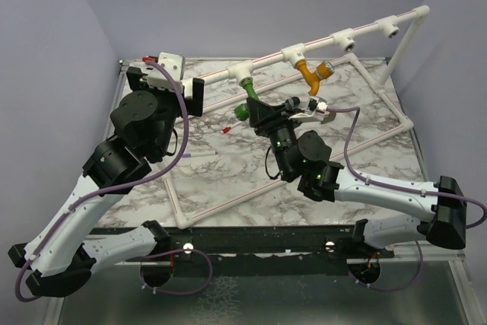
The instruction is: Install the water faucets
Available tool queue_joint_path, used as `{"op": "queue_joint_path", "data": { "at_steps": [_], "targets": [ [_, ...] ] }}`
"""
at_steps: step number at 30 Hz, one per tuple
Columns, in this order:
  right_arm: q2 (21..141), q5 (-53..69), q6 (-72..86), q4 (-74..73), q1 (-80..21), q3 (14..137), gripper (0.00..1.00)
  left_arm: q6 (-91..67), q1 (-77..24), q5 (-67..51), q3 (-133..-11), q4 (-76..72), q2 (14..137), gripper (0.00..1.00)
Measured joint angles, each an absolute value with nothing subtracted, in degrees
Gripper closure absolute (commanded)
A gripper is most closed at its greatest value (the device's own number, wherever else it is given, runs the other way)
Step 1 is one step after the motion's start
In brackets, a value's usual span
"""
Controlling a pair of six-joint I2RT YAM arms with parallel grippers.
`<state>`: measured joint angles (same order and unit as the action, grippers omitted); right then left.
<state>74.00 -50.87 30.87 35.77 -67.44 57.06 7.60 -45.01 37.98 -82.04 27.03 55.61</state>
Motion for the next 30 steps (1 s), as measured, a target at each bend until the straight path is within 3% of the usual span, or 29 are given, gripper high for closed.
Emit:
{"op": "queue_joint_path", "data": {
  "at_steps": [17,26,30],
  "targets": [
    [72.64,-52.31,75.16,29.10,-65.93,55.40,0.99,7.57,-45.71,37.95,-81.38,26.87,54.43,0.01],
    [72.97,-47.83,88.44,26.33,-64.20,55.79,0.99,7.57,-46.00,37.95,-81.12,26.85,54.04,0.01],
    [73.82,-46.24,89.78,25.21,-63.64,56.90,0.88,7.57,-46.15,37.95,-81.08,26.85,53.65,0.01]
  ]
}}
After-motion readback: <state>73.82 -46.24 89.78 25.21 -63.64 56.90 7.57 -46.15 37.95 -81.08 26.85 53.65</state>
